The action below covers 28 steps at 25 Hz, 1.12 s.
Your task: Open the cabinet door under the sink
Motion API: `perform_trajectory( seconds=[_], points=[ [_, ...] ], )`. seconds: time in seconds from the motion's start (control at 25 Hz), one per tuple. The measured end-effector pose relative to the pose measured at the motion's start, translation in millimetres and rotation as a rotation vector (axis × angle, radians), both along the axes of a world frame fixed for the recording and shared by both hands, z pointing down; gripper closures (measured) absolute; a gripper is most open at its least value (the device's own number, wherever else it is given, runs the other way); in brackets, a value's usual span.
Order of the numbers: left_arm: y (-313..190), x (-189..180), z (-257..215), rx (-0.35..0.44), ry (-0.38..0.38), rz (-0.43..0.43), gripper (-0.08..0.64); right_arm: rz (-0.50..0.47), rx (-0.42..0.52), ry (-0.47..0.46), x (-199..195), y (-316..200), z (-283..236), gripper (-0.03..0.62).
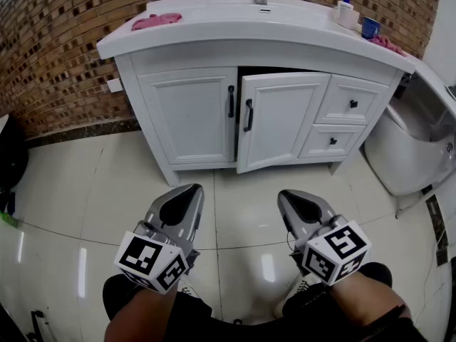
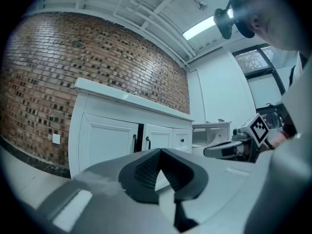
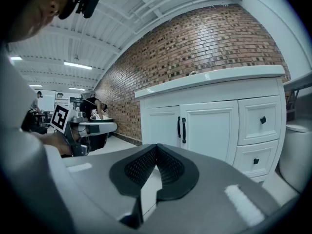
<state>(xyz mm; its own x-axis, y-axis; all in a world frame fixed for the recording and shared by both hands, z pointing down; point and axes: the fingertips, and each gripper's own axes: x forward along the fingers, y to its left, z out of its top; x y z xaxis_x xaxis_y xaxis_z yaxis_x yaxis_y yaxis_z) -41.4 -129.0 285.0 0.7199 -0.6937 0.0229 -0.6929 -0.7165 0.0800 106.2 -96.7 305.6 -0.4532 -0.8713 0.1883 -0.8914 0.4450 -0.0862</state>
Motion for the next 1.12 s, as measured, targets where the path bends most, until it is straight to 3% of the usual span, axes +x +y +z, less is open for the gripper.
perform_trajectory(
  seconds=[0.76, 1.12],
  points=[
    [-3, -5, 2, 0.006, -0.014, -0.014, 0.554, 0.004, 0.02, 0.006, -1, -6, -4, 0.584],
    [-24, 5, -5, 0.084, -0.064, -0.012, 0.554, -0.004, 0.05, -0.037, -5, -23, -22, 0.584]
  ],
)
